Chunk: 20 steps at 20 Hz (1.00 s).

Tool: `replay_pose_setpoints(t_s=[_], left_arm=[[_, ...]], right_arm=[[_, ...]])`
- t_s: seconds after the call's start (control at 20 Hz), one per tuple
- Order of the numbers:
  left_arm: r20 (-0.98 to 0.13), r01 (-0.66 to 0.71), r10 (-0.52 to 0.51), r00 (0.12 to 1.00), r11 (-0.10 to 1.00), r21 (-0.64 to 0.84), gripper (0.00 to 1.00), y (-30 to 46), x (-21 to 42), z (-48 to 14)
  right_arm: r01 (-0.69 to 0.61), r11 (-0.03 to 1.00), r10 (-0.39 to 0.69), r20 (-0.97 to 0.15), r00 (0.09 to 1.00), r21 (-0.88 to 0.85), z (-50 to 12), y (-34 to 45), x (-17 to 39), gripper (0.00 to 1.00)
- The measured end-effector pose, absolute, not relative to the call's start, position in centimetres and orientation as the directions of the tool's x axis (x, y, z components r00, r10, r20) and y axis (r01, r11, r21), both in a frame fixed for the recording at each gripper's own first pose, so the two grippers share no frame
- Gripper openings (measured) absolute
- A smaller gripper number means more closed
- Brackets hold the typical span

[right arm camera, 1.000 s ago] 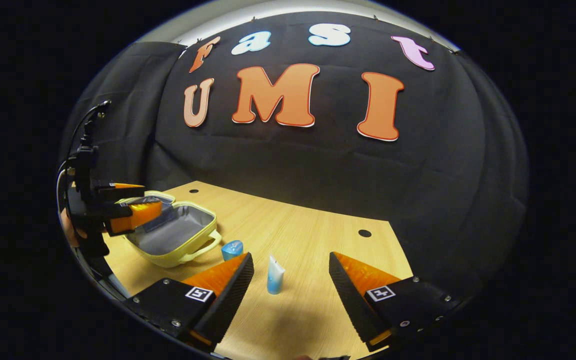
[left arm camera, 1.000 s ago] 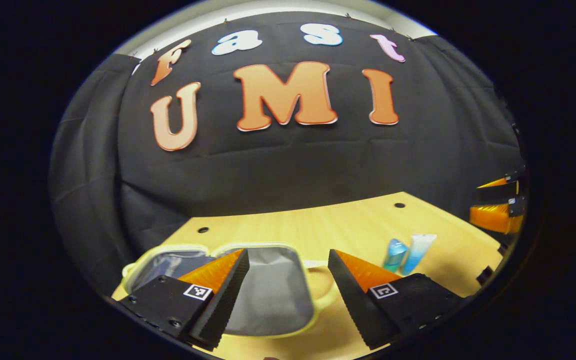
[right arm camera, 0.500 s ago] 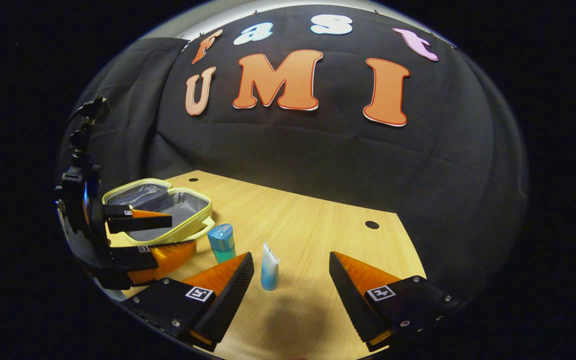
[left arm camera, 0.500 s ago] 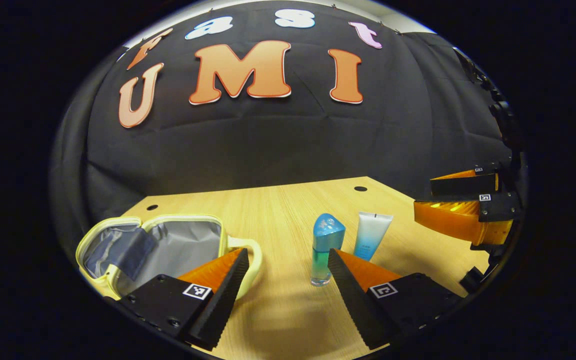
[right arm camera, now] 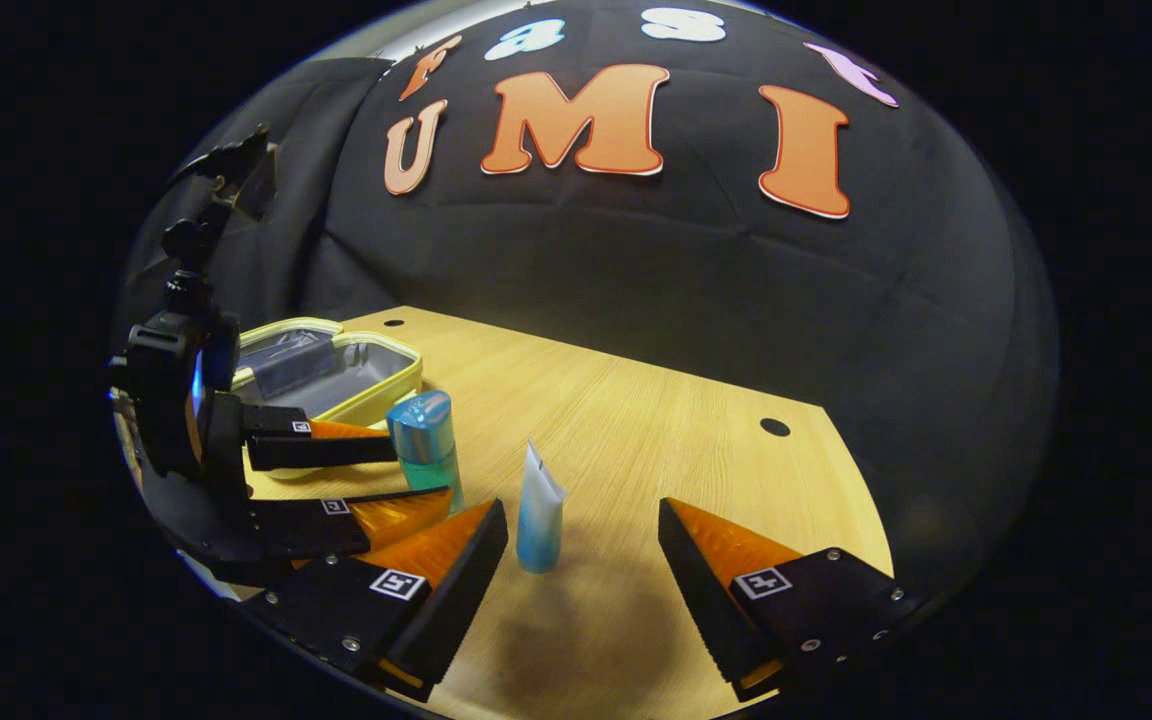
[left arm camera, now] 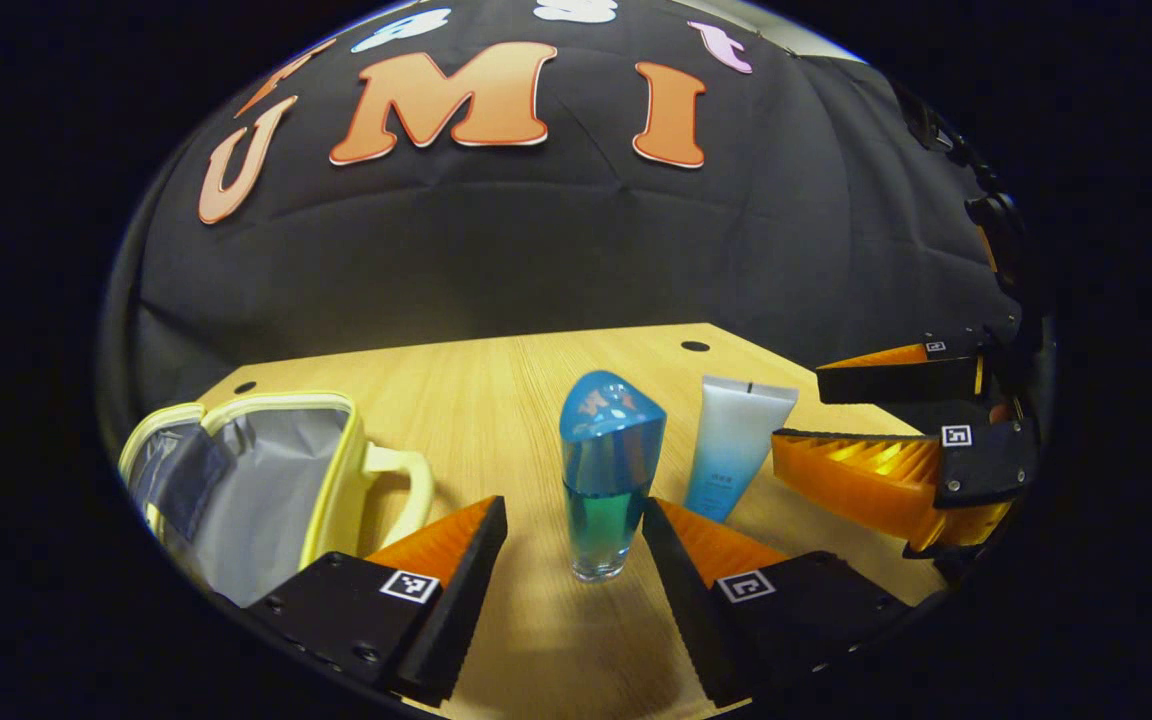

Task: First open the suitcase, pack the skin care products into it, and then close the suitcase.

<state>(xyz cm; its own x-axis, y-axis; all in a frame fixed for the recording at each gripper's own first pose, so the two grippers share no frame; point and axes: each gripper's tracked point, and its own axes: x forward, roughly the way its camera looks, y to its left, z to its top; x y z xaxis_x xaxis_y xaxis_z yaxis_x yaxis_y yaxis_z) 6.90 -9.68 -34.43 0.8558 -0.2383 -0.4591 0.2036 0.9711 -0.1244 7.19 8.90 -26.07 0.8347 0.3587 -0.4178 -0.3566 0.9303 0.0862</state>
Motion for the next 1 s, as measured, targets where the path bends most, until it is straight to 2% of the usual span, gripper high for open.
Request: replay_pose_setpoints(t_s=[0.05,0.1,0.2,0.45,0.5,0.7,0.75,0.8,0.85,1.0], left_arm=[[-0.456,0.215,-0.255,0.852,0.967,-0.138,0.83,-9.9,6.9,-34.6],[-0.443,0.228,-0.272,0.854,0.962,-0.151,0.74,-10.2,7.7,-35.3],[-0.451,0.221,-0.246,0.858,0.969,-0.108,0.45,-9.7,7.9,-35.3],[-0.456,0.207,-0.236,0.858,0.972,-0.115,0.4,-9.1,8.7,-34.2],[-0.447,0.2,-0.231,0.864,0.973,-0.116,0.41,-8.8,8.8,-33.3],[-0.432,0.164,-0.199,0.879,0.979,-0.117,0.4,-6.7,8.6,-30.1],[-0.432,0.151,-0.184,0.883,0.982,-0.109,0.41,-6.0,8.5,-29.4],[-0.424,0.137,-0.17,0.889,0.985,-0.107,0.4,-5.2,8.5,-28.4],[-0.422,0.127,-0.16,0.892,0.986,-0.107,0.4,-4.6,8.3,-27.7],[-0.409,0.105,-0.127,0.904,0.992,-0.075,0.4,-2.2,7.8,-25.2]], right_arm=[[-0.359,0.929,0.363,-0.423,0.83,0.093,-26.6,9.2,7.4,0.96],[-0.365,0.926,0.371,-0.431,0.823,0.1,-27.1,9.5,7.4,0.96],[-0.38,0.919,0.386,-0.447,0.807,0.107,-28.1,10.0,7.5,0.96],[-0.399,0.905,0.42,-0.461,0.782,0.148,-29.3,11.4,8.1,0.9],[-0.398,0.905,0.42,-0.463,0.78,0.151,-29.5,11.5,8.3,0.88],[-0.393,0.899,0.434,-0.5,0.749,0.191,-30.8,12.2,8.5,0.68],[-0.398,0.896,0.44,-0.507,0.741,0.196,-31.2,12.4,8.4,0.66],[-0.405,0.894,0.443,-0.512,0.736,0.192,-31.4,12.6,8.3,0.58],[-0.413,0.891,0.449,-0.513,0.731,0.19,-31.2,12.9,8.2,0.59],[-0.413,0.883,0.465,-0.522,0.715,0.221,-30.9,13.4,8.0,0.39]])
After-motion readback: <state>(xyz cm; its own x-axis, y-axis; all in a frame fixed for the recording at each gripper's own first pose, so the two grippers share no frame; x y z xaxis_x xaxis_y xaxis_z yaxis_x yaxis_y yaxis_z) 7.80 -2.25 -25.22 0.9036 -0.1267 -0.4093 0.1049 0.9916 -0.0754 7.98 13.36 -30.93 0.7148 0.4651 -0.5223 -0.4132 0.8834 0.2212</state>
